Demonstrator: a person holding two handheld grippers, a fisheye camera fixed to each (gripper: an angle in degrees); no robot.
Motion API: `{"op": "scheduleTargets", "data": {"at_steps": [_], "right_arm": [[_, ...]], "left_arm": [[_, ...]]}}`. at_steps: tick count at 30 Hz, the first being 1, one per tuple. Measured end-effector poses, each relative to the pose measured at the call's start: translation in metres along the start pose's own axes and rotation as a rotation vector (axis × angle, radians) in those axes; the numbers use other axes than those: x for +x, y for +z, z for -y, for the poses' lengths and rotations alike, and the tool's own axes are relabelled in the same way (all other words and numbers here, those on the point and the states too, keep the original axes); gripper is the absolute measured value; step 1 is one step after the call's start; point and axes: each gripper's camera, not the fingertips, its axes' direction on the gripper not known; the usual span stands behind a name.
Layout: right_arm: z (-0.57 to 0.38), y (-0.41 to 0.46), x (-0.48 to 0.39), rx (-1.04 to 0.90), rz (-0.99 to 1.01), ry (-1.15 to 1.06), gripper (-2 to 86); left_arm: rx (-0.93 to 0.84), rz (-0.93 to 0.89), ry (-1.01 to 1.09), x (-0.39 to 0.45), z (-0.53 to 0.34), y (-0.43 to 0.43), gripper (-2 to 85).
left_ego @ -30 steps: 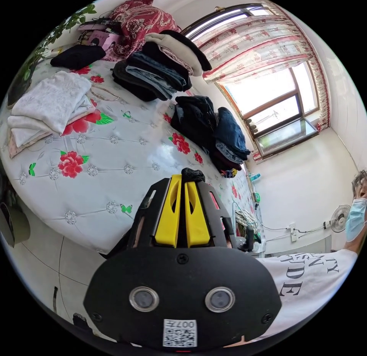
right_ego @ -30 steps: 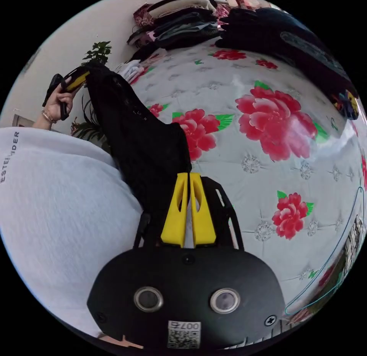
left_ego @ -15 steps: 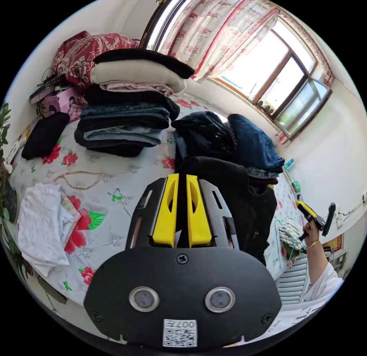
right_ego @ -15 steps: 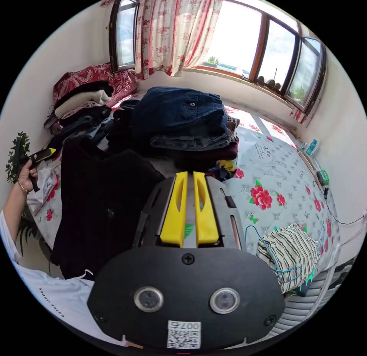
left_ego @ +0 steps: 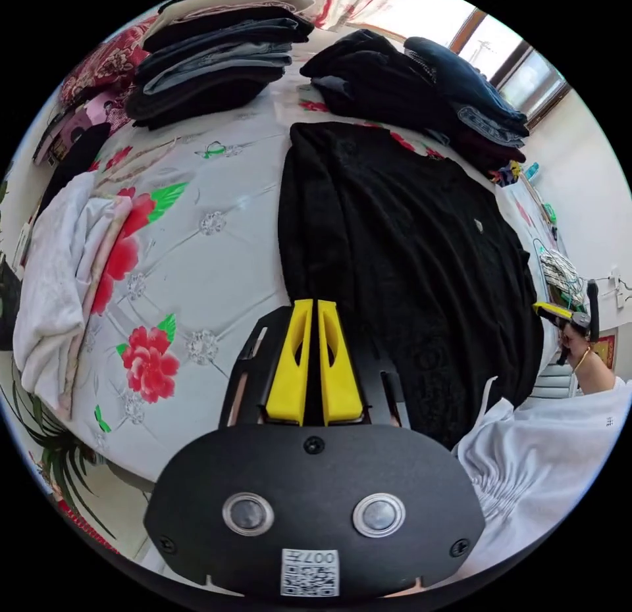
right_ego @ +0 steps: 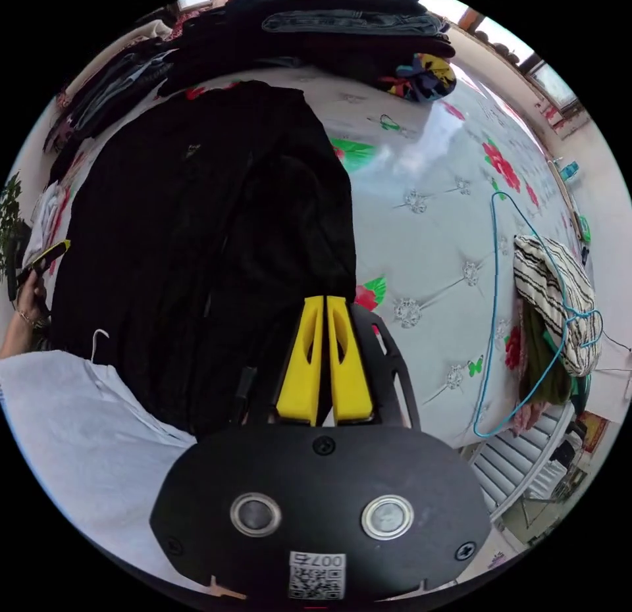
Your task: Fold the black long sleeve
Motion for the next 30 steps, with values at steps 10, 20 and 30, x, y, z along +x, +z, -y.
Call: {"op": "scheduleTargets", "data": {"at_steps": [10,20,30], "right_arm": [[0.027,-0.143,0.101,0.449,-0.376,0.626,0.4],[-0.095,-0.046,-0.053,0.216,0.280,0.097,4.7],[-0.109,-0.017,-0.138,0.112,0.122,-0.224,0.5]], "left_arm": [[0.149,0.159,-0.131,-0.091,0.100,-0.047,-0.3],[0.113,-0.065,-0.182,-0.050,-0.080,-0.053,6.0],[-0.077,0.004,0.056,0.033,-0.094,0.005,-0.6]]}}
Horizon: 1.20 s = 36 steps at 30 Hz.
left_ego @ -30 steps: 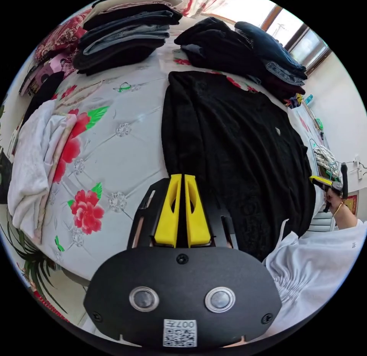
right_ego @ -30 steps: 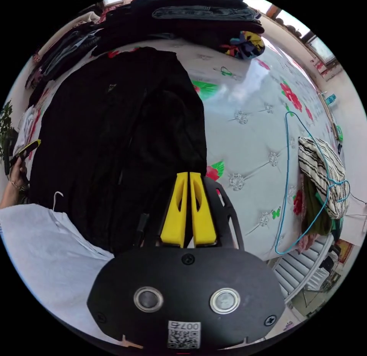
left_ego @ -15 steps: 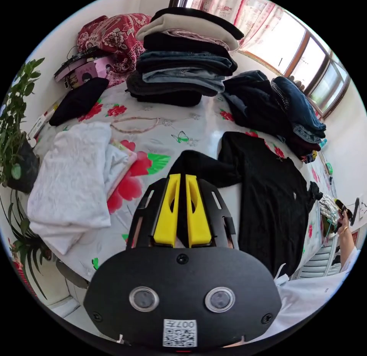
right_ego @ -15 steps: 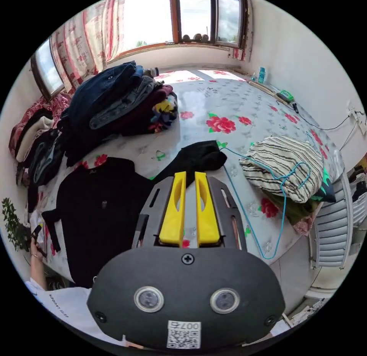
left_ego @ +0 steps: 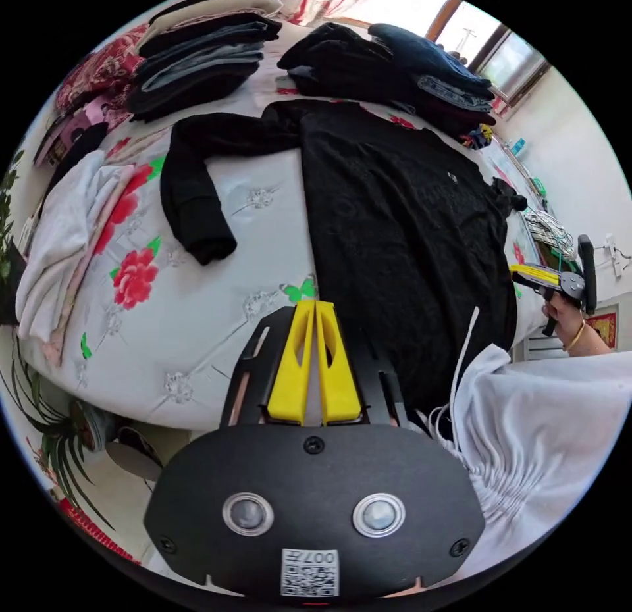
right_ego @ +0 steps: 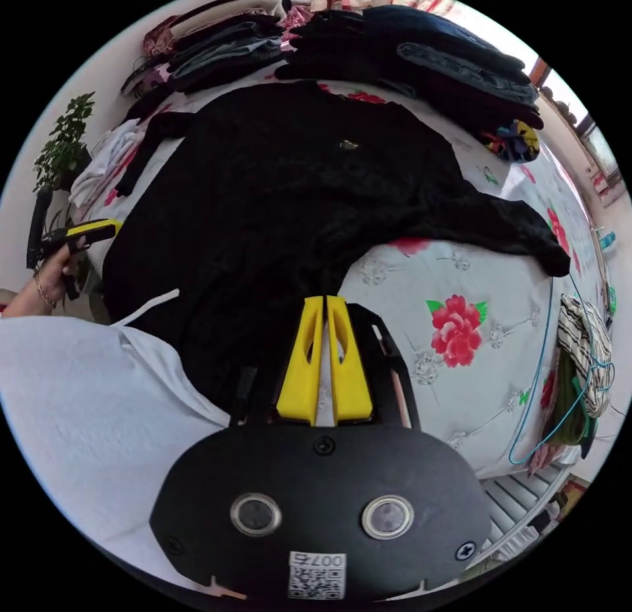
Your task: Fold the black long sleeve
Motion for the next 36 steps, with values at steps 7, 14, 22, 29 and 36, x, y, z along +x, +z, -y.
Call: {"op": "scheduleTargets", "data": {"at_steps": [7,14,22,29,36], "right_arm": [[0.054,-0.079,0.081,0.245,-0.159,0.314,1.0],[-0.015,-0.080,0.078,0.218,-0.061,0.311,2.3],[-0.160,-0.055,0.014,0.119,0.055,0.204,1.7],[-0.197,-0.063,-0.009,0.040,-0.054,0.147,0.6],[-0.227,-0.093,0.005,0.147,-0.005,0.266,2.2]], "left_arm": [[0.148,-0.081,-0.047,-0.006,0.103,-0.027,-0.8],[0.152,-0.100,-0.018,0.018,0.030,-0.025,3.1],[-0.018,-0.147,0.014,0.068,-0.059,0.005,7.5],[-0.028,0.048,0.151,0.099,-0.040,0.016,-0.4],[0.125,0.108,0.010,0.076,-0.033,-0.028,-0.5]]}}
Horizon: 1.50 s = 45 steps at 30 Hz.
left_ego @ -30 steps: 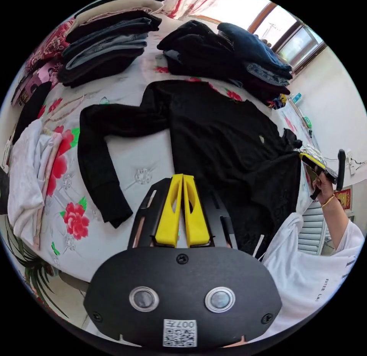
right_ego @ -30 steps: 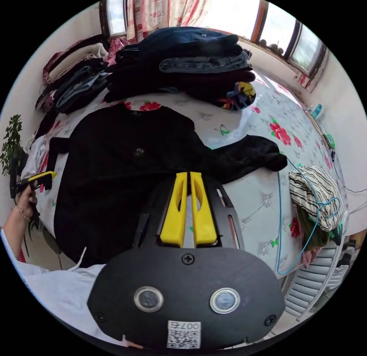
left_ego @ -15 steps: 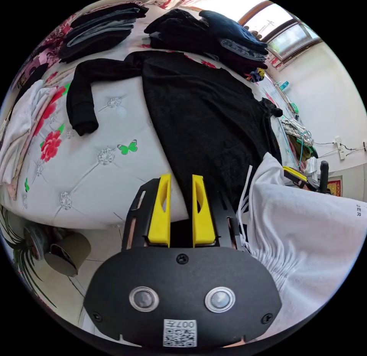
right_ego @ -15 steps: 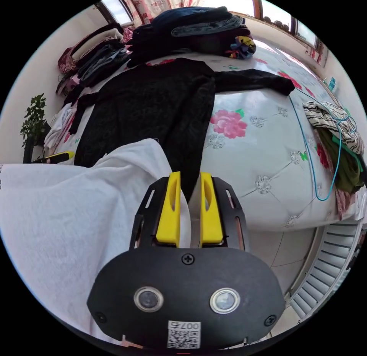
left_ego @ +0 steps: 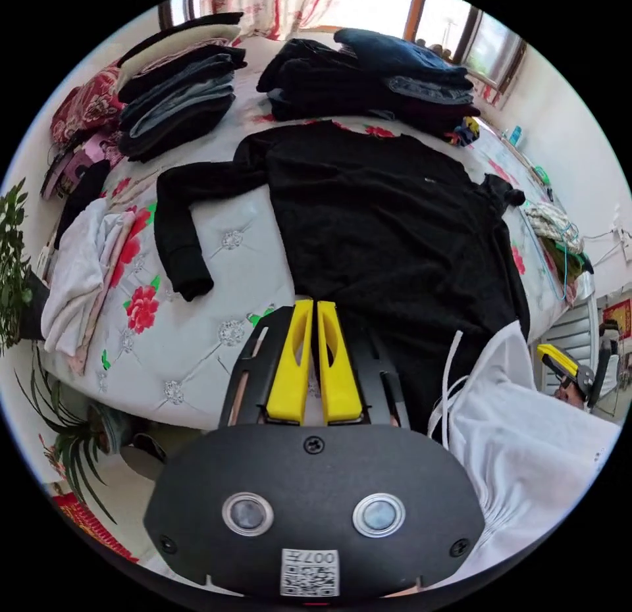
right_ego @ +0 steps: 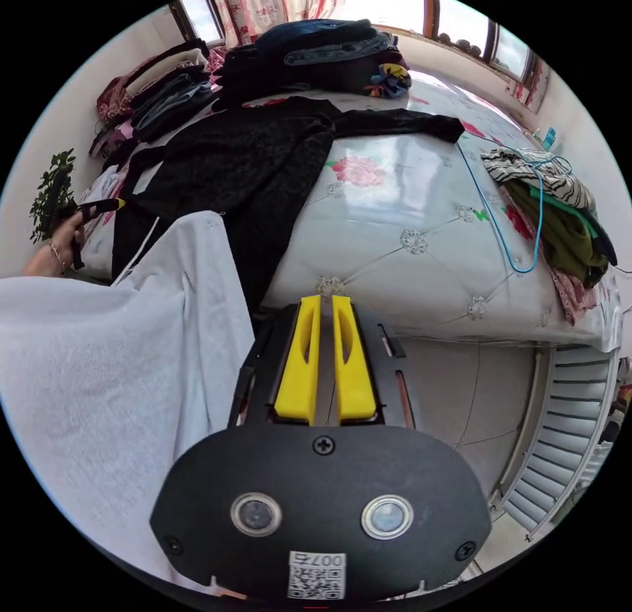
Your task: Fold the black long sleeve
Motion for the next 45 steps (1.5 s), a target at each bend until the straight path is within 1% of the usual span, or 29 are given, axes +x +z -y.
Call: {"op": "scheduleTargets", "data": {"at_steps": [1,4,8,11,13,16,17,18,19,20,21,22,23,26,28,29,30,31,34,37,38,40,42,45], "right_arm": [[0.002,-0.008,-0.002,0.036,0.030,-0.001,2.9],[0.011,-0.020,-0.011,0.090,0.118,-0.012,4.2],[0.018,-0.022,-0.034,0.092,0.140,-0.075,6.1],[0.015,-0.027,-0.062,0.103,0.092,-0.205,7.5],[0.012,-0.029,-0.088,0.105,0.022,-0.356,7.9],[0.017,-0.024,-0.114,0.094,-0.065,-0.512,7.2],[0.019,-0.022,-0.118,0.090,-0.077,-0.539,7.0],[0.023,-0.014,-0.125,0.063,-0.101,-0.588,6.3],[0.026,-0.002,-0.129,0.008,-0.143,-0.623,5.2],[0.026,0.002,-0.129,-0.004,-0.174,-0.636,4.4],[0.025,-0.006,-0.126,0.055,-0.189,-0.659,3.1],[0.026,-0.014,-0.118,0.077,-0.245,-0.620,2.1],[0.027,-0.019,-0.112,0.088,-0.250,-0.602,1.8],[0.026,-0.060,-0.063,0.152,-0.118,-0.437,0.6],[0.019,-0.096,-0.013,0.198,0.087,-0.263,0.3],[0.017,-0.103,-0.002,0.206,0.151,-0.231,0.2],[0.011,-0.115,0.017,0.224,0.269,-0.181,0.1],[0.006,-0.122,0.032,0.239,0.345,-0.140,0.0],[0.001,-0.127,0.051,0.247,0.380,-0.087,-0.1],[0.014,-0.109,0.056,0.158,0.371,-0.063,-0.1],[0.017,-0.106,0.055,0.137,0.355,-0.066,-0.1],[0.028,-0.095,0.052,0.073,0.259,-0.051,-0.2],[0.033,-0.088,0.056,0.018,0.232,-0.007,-0.2],[0.035,-0.088,0.073,0.016,0.309,0.053,-0.2]], "left_arm": [[0.046,-0.023,-0.019,-0.005,-0.004,-0.012,-0.1],[0.072,-0.006,-0.063,-0.010,-0.024,-0.029,1.6],[0.077,-0.041,-0.092,-0.014,-0.065,-0.038,6.1],[0.035,-0.108,-0.089,-0.011,-0.099,-0.033,7.6],[-0.018,-0.114,-0.061,-0.003,-0.117,-0.024,8.3],[-0.087,-0.130,-0.026,0.008,-0.122,-0.008,8.1],[-0.102,-0.120,-0.016,0.011,-0.121,-0.004,8.0],[-0.115,-0.066,-0.005,0.016,-0.119,0.001,6.0],[-0.111,0.029,0.015,0.020,-0.117,-0.001,4.2],[-0.114,0.038,0.043,0.022,-0.116,-0.002,3.3],[-0.129,0.037,0.063,0.021,-0.111,-0.004,2.0],[-0.150,0.025,0.078,0.017,-0.108,-0.007,1.0],[-0.155,0.017,0.083,0.013,-0.107,-0.009,0.8],[-0.115,-0.078,0.050,-0.013,-0.111,-0.035,-0.1],[-0.041,-0.224,-0.006,-0.039,-0.120,-0.071,-0.4],[-0.020,-0.262,-0.009,-0.045,-0.122,-0.081,-0.4],[0.009,-0.323,-0.011,-0.056,-0.126,-0.098,-0.5],[0.024,-0.350,-0.014,-0.066,-0.129,-0.112,-0.5],[0.018,-0.378,-0.048,-0.092,-0.132,-0.124,-0.6],[0.004,-0.430,-0.108,-0.112,-0.131,-0.115,-0.6],[0.003,-0.436,-0.115,-0.114,-0.131,-0.114,-0.6],[-0.017,-0.460,-0.124,-0.122,-0.129,-0.113,-0.6],[-0.048,-0.454,-0.123,-0.129,-0.129,-0.113,-0.6],[-0.067,-0.471,-0.147,-0.147,-0.127,-0.116,-0.6]]}}
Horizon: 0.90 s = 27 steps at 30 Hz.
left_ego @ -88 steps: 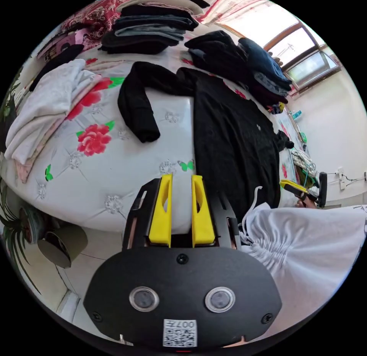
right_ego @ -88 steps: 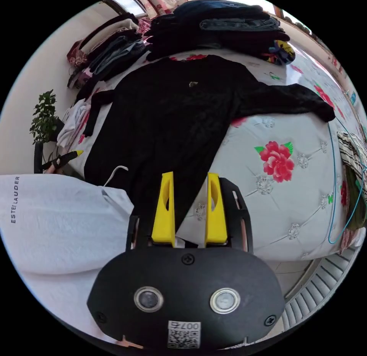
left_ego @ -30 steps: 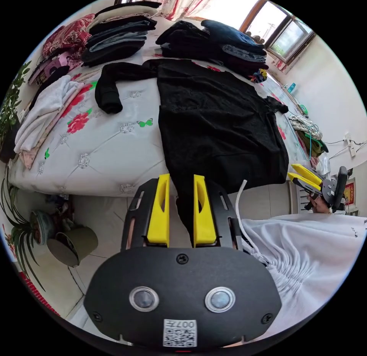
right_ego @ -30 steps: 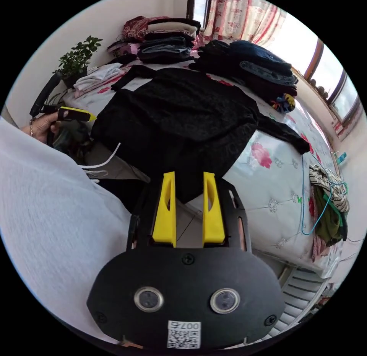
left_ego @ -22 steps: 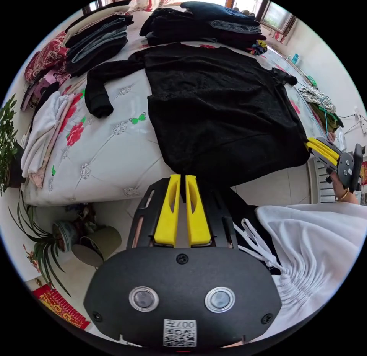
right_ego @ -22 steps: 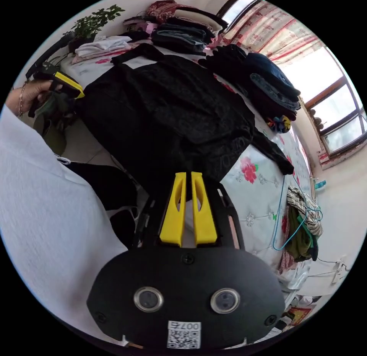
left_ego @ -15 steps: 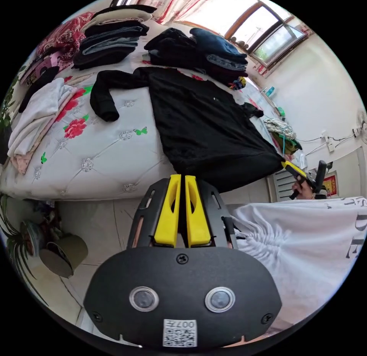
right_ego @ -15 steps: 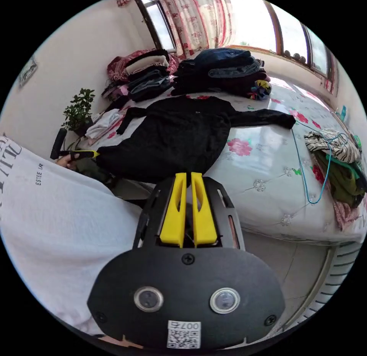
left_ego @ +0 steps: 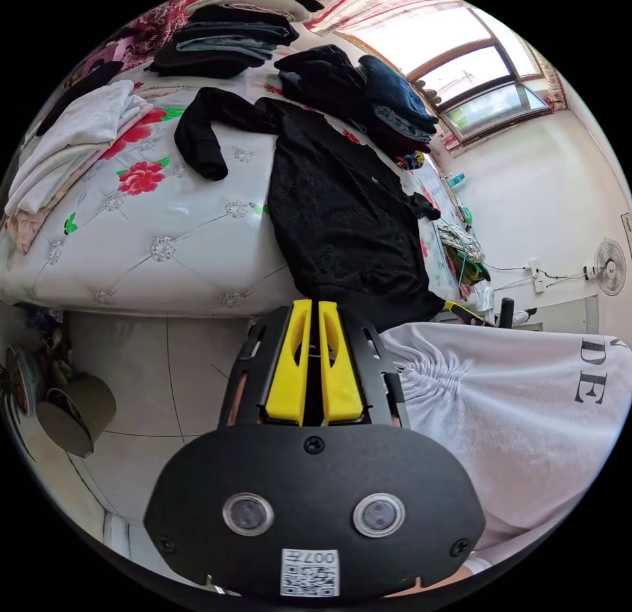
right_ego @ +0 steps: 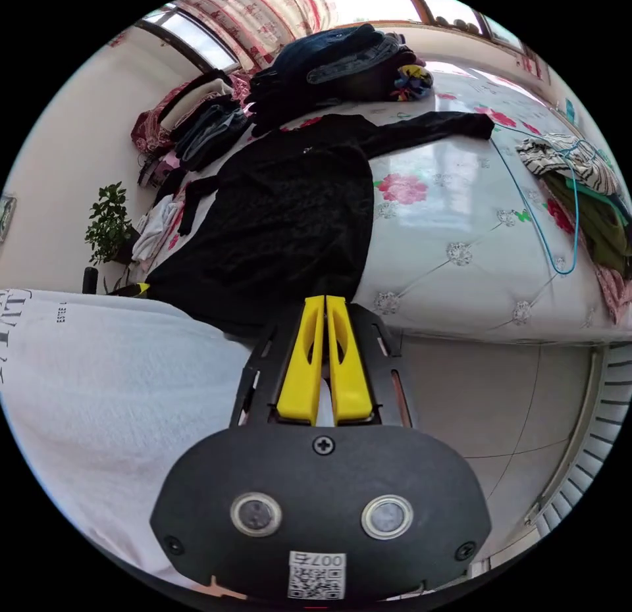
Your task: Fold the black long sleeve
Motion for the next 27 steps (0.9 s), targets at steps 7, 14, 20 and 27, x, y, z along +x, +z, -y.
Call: {"op": "scheduleTargets", "data": {"at_steps": [7,14,20,27], "right_arm": [[0.029,-0.020,0.046,0.085,0.164,0.186,-0.2],[0.192,-0.064,0.066,0.289,0.276,0.173,-0.2],[0.280,-0.227,-0.005,0.786,0.339,-0.109,-0.1],[0.185,-0.300,-0.031,0.977,0.217,-0.465,-0.2]], "left_arm": [[0.059,-0.164,-0.070,-0.038,0.055,-0.019,-0.6],[0.225,-0.267,-0.010,-0.037,0.253,-0.059,-0.6],[0.526,-0.321,0.336,0.089,0.339,-0.218,-0.7],[0.626,-0.209,0.578,0.129,0.233,-0.274,-0.6]]}}
